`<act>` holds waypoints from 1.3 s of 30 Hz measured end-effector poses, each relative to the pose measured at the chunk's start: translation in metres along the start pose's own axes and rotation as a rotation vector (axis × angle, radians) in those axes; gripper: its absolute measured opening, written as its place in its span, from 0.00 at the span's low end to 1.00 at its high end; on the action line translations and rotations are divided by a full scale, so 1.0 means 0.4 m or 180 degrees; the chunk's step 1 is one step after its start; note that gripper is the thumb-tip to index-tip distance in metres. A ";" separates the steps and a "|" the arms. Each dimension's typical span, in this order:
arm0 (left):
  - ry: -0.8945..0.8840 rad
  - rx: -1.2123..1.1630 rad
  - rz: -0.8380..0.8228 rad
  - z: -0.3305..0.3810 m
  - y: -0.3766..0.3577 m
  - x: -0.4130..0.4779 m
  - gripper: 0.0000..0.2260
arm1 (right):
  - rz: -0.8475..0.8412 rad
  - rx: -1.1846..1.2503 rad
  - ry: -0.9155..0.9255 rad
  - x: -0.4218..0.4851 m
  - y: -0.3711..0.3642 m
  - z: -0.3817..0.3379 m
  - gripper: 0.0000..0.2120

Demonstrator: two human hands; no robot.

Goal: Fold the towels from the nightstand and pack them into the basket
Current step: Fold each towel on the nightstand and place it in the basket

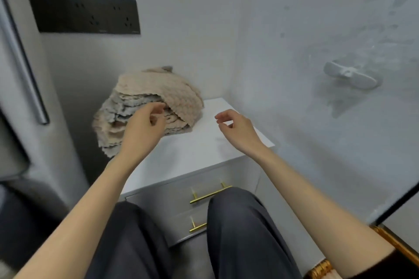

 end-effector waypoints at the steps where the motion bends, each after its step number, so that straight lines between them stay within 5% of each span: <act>1: -0.0017 0.0138 0.0060 -0.019 0.009 0.001 0.17 | -0.0043 -0.0010 0.0059 0.016 -0.032 -0.011 0.11; 7: -0.0141 0.1344 0.0498 -0.071 0.003 0.003 0.23 | 0.0046 0.0087 0.0282 0.090 -0.149 -0.056 0.14; 20: -0.0243 0.2136 0.0797 -0.107 -0.050 0.065 0.27 | 0.0202 -0.0016 0.1335 0.241 -0.284 -0.207 0.14; 25: -0.0238 0.2308 0.0759 -0.121 -0.062 0.063 0.29 | 0.0504 0.0619 0.0944 0.277 -0.247 -0.178 0.02; 32: -0.0098 0.2361 0.0650 -0.132 -0.076 0.067 0.31 | 0.1423 0.1890 0.0081 0.317 -0.063 -0.131 0.05; 39: -0.0036 0.2326 0.0726 -0.103 -0.076 0.055 0.31 | 0.2117 0.1912 0.0001 0.229 0.098 -0.064 0.06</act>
Point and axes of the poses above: each hand's wrist, its own x-axis towards the middle knuckle, its own y-axis out of the back of the hand, z = x × y, the point moved 10 cm from there along x, towards the middle knuckle, and after that the axes turned 8 degrees about x, right-handed, at the moved point
